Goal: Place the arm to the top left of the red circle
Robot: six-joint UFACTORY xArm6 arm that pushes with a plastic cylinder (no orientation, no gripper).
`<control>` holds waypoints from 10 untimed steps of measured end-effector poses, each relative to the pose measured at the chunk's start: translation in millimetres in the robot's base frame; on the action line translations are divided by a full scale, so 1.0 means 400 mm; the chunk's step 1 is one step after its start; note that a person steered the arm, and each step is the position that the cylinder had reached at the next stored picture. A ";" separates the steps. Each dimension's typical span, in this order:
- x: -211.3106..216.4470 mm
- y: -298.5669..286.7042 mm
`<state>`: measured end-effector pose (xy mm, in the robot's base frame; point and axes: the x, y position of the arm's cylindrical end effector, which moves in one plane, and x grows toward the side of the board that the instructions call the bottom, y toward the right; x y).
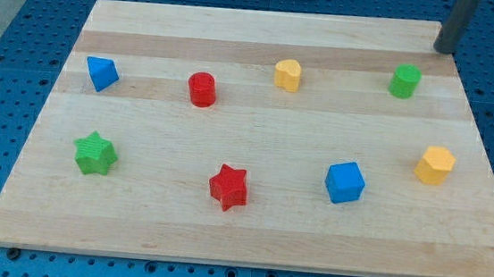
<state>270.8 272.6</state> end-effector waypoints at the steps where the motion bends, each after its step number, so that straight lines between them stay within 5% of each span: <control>1: 0.017 -0.043; 4: 0.018 -0.318; 5: 0.028 -0.544; 10: 0.187 -0.957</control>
